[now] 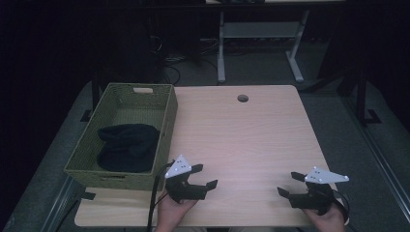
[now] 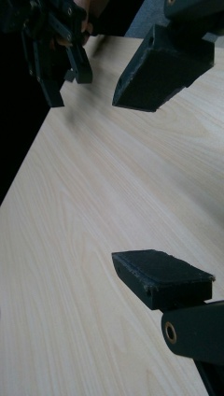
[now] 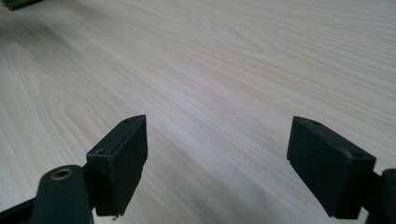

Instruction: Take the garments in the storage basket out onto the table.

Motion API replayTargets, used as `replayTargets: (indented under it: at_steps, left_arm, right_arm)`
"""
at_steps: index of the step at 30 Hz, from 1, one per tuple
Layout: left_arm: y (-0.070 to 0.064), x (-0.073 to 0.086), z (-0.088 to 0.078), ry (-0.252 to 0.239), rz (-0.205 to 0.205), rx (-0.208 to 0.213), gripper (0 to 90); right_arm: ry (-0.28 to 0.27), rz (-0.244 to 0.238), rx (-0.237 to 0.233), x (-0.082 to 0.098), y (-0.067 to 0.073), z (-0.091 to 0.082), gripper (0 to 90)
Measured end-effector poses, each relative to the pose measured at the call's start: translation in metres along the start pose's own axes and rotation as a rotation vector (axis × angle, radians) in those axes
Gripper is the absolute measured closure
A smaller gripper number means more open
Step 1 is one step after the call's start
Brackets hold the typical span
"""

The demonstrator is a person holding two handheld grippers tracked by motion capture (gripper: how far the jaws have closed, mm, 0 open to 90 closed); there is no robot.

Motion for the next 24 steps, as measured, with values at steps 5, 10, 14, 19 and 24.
replayTargets:
  at_steps: [5,10,14,19,24]
  left_arm:
    - [-0.004,-0.002,-0.004,0.0,0.0,0.008,20.9]
    - [-0.007,-0.009,-0.008,0.006,0.003,0.033,21.2]
    - [-0.007,-0.017,-0.014,0.001,0.004,0.045,21.2]
    - [-0.006,-0.03,-0.027,-0.009,0.022,0.044,21.2]
    - [-0.004,-0.043,-0.043,-0.029,0.018,0.05,21.2]
  right_arm:
    - [-0.001,0.004,-0.006,-0.001,-0.002,0.002,19.7]
    - [-0.004,0.007,-0.02,-0.003,0.0,0.003,19.5]
    - [-0.019,0.018,-0.025,-0.005,0.001,0.003,19.3]
    - [-0.007,0.007,-0.029,-0.007,0.004,0.005,19.2]
    - [-0.009,0.009,-0.024,-0.009,0.005,0.006,19.0]
Point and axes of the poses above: each handheld gripper's, and its own axes: z roughly forward along the jaws, x roughly out of its underside, y roughly to its left, the point moved 2 cm from there along z, roughly forward along the jaws, and after that the axes turned 11 degrees about -z, right-handed, at the moved point
